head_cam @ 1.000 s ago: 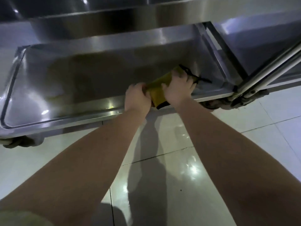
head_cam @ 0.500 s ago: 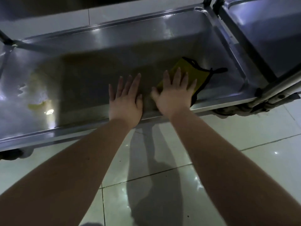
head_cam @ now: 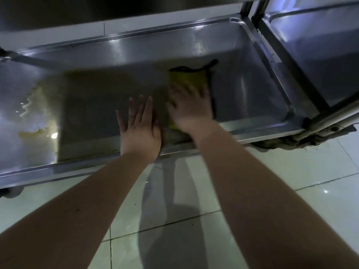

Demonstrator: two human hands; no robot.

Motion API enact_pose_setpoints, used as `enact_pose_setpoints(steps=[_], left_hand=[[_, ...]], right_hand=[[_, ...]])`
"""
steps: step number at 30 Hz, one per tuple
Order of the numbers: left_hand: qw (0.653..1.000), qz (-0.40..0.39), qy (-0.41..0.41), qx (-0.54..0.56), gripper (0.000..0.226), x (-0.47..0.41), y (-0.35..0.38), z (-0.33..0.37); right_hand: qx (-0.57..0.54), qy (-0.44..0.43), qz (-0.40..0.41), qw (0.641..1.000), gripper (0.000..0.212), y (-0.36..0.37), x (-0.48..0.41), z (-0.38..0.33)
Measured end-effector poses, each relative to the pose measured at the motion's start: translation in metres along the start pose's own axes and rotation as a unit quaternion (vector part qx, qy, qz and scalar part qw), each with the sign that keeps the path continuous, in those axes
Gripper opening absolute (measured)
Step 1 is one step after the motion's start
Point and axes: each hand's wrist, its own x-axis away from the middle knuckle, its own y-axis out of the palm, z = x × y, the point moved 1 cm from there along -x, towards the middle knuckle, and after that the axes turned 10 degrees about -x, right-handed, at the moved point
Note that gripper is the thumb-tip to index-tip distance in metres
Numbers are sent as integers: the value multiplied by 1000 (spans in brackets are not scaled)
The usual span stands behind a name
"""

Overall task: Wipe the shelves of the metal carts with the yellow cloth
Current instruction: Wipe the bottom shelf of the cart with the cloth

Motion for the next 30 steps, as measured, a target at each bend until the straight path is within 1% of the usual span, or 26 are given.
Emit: enact_pose_setpoints(steps=[1, 2, 4, 6, 8, 11, 13, 14, 17, 20, 22, 24, 27, 30], left_hand=[[1000, 6, -8, 2, 69, 1, 1, -2], [1000, 8, -17, 1, 71, 2, 1, -3], [1000, 4, -26, -3, 72, 3, 2, -6], [1000, -4, -18, -12, 67, 1, 2, -5], [999, -18, -1, -34, 62, 0, 3, -1], [996, -49, 23, -76, 59, -3, 6, 0], [995, -59, 25, -82, 59, -4, 5, 0], [995, -56, 26, -82, 59, -2, 3, 1], [996, -33, 40, -77, 57, -6, -3, 6], [997, -50, 49, -31, 53, -44, -4, 10], [993, -73, 70, -54, 55, -69, 0, 10], [990, -87, 72, -79, 57, -79, 7, 8], [993, -72, 57, -69, 61, -79, 15, 4], [993, -66, 62, -72, 63, -82, 20, 2]], right_hand=[[5, -53, -18, 998, 55, 9, -1, -26], [7, -86, -36, 996, 56, 14, -1, -42], [-2, -105, -56, 993, 61, 15, -6, -44], [-6, -102, -37, 994, 64, 8, -7, -23], [-14, -70, -1, 997, 64, -4, -8, 13], [-6, 34, 56, 998, 59, -30, -4, 88], [3, 112, 68, 991, 57, -46, 4, 129], [7, 133, 64, 989, 57, -49, 6, 141], [24, 144, 59, 987, 55, -45, 5, 142], [16, 160, 47, 986, 57, -44, 4, 135], [10, 159, 40, 986, 59, -45, 5, 136], [1, 153, 37, 988, 62, -46, 5, 138], [-11, 143, 42, 989, 59, -45, 4, 142], [-28, 136, 58, 989, 55, -50, -5, 153]])
